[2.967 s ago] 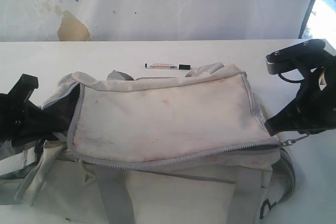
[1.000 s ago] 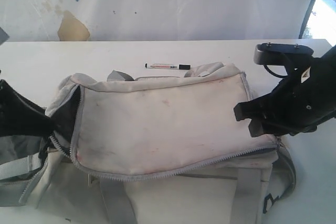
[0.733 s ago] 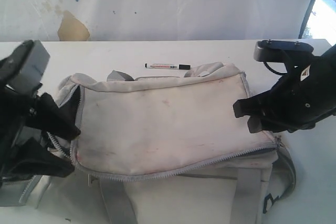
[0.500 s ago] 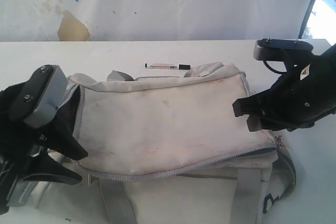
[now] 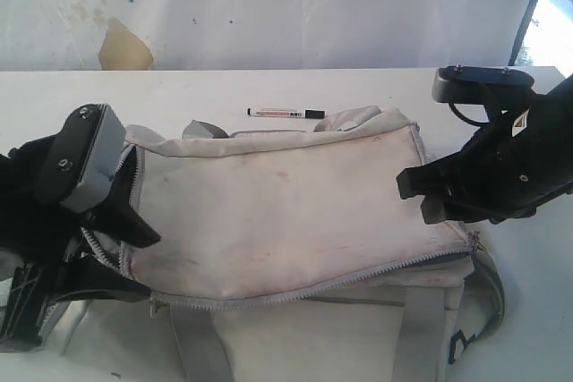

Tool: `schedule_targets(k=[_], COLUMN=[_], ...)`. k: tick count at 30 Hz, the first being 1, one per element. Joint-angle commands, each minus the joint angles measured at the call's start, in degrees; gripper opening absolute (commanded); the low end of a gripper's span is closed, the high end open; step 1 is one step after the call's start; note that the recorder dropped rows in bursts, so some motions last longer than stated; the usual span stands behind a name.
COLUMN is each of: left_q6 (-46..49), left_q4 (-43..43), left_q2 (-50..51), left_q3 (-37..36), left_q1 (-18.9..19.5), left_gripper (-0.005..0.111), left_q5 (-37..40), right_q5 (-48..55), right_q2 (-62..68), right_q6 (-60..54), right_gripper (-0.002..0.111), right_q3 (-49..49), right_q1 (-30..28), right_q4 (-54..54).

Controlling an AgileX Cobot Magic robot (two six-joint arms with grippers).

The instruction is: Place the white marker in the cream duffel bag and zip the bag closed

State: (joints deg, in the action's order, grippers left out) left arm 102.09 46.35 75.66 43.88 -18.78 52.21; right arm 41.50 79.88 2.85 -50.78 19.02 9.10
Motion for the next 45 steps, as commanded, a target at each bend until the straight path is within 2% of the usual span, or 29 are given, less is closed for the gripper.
schedule_targets(k=[1,6,9,22,25,28,33,35,40,45], left_q6=[0.8,-2.9,-6.3,-6.4,-6.4,-6.4,-6.4,-6.2,-6.4,-8.9], left_q4=[0.5,-10.7,-13.6,-14.4,-13.6,-10.1,-10.0,-10.0,-8.4,-2.6], left_q2=[-0.4,-0.2,-0.2,1.3,2.1,2.1,2.2,2.2,1.7,0.4], left_q3=[-0.1,-0.2,-1.2,-3.4,-3.4,-3.4,-3.4,-3.4,-3.4,-2.1], left_q1=[-1.2,-7.6,-10.2,-10.5,-10.5,-10.5,-10.5,-10.5,-10.5,-10.5], left_gripper=[0.073,0.068,0.068,0.067,0.057,0.04,0.009,0.0,0.0,0.0], left_q5=[-3.7,-7.5,-10.4,-15.3,-16.2,-16.8,-18.2,-18.2,-18.9,-21.5], right_q5=[-0.9,-1.1,-1.3,-1.7,-1.7,-1.6,-1.6,-1.6,-1.0,3.9], right_q2=[-0.5,-0.5,-0.5,-0.5,-0.5,-0.5,-0.5,-0.5,-0.5,-0.5], right_q6=[-0.6,-1.0,-1.3,-1.3,-1.3,-1.3,-1.3,-1.3,-1.3,-1.5], right_gripper=[0.041,0.041,0.041,0.041,0.041,0.041,0.041,0.041,0.041,0.041], right_q3=[0.0,0.0,0.0,0.0,0.0,0.0,0.0,0.0,0.0,-3.8], right_q1=[-0.2,-0.2,-0.2,-0.2,-0.2,-0.2,-0.2,-0.2,-0.2,-0.2], right_q4=[0.1,0.1,0.1,0.1,0.1,0.1,0.1,0.1,0.2,0.3])
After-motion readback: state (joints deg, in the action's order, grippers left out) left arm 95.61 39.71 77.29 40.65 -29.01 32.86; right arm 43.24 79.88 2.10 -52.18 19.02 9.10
